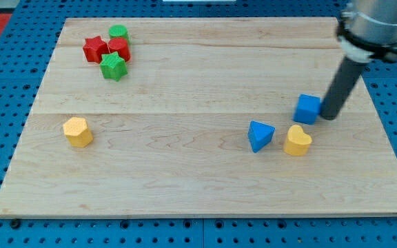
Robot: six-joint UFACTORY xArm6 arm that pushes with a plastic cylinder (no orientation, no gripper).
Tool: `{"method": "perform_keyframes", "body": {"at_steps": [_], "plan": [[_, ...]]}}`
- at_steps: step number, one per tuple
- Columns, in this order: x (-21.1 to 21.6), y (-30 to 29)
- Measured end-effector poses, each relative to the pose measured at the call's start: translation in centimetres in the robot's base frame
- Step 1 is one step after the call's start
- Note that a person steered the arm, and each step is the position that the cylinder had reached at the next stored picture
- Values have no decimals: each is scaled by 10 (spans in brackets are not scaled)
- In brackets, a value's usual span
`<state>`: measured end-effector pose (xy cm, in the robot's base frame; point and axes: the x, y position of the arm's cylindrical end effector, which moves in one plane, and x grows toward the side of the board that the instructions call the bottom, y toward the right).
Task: Push the blue cube into the blue triangle
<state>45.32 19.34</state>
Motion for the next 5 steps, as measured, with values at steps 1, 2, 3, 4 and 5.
{"method": "perform_keyframes", "body": {"at_steps": [1,2,3,4,5], "plan": [[-4,51],[-15,54],[-26,14],[-23,-28],[-5,-53]]}}
